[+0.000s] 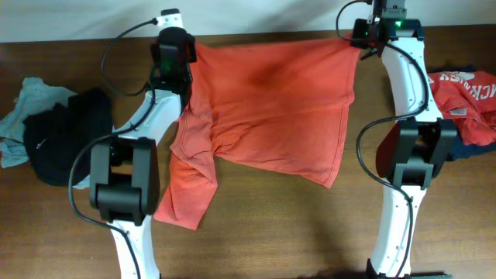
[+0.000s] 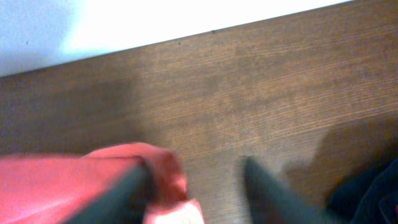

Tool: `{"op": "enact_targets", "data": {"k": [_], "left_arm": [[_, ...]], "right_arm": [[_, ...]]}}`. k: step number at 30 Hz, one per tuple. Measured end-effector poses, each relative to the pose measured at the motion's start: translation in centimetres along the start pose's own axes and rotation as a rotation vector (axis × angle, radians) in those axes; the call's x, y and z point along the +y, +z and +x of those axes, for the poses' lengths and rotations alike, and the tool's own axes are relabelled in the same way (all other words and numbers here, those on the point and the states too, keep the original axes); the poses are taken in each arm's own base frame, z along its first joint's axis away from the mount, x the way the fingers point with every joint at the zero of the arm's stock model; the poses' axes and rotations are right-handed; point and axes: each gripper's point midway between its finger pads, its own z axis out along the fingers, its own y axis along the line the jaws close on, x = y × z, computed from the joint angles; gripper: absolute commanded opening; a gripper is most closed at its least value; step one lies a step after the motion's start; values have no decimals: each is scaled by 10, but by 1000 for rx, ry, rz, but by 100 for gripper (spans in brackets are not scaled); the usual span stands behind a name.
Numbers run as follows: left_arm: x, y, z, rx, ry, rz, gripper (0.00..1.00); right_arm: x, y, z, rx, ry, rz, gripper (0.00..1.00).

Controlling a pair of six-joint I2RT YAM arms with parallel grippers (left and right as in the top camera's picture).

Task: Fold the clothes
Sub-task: 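Lower the t-shirt flat onto the table and release both grippers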

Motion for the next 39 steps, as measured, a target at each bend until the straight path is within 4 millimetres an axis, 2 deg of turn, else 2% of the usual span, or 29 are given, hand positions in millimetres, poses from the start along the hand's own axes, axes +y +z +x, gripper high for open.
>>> {"op": "enact_targets", "data": {"k": [1,2,3,5,9,10,12,14,17,20,22,25,27,30,32,34,36,37,39], "left_arm": [[7,3,1,-1,-1,-18,81],[13,4,2,2,-3,-36,95],[18,5,4,11,-1,-49,99],[28,7,7,51,12,-76,99],[35,-4,32,265,104,-82,99],[35,-15,43,367,142,-62,99],[34,-35,48,489,175,-14,99],[31,-63,43,591,193,46,99],[28,-103,26,676,190,131,99],[27,-141,8,714,174,200,99],[30,-160,5,747,164,218,99],[35,-184,6,808,148,223,99],[41,-203,5,846,132,217,99],[50,-232,0,886,124,213,95],[57,-255,-3,917,123,209,91],[61,-270,-3,940,127,208,89],[62,-273,0,954,129,205,89],[63,-272,8,975,128,200,89],[61,-266,23,995,126,192,89]], "right_arm": [[-1,0,0,0,1,0,99],[-2,0,0,2,2,1,99],[-3,-1,2,9,1,3,99],[-5,-2,9,43,-1,6,99],[-9,-19,31,165,-5,11,99],[-9,-30,41,223,-8,8,99],[-9,-52,53,300,-9,-3,99],[-8,-83,69,394,-8,-19,99],[-6,-115,77,450,-4,-39,99],[-4,-137,83,490,1,-59,99],[-4,-145,91,524,3,-66,99],[2,-149,89,519,11,-97,99],[6,-159,85,500,11,-116,99],[12,-187,75,446,4,-142,99],[18,-215,72,409,-9,-160,99],[23,-242,76,390,-22,-175,99],[24,-261,88,401,-31,-182,99],[24,-267,98,423,-36,-181,99],[21,-265,112,468,-37,-169,99]]}}
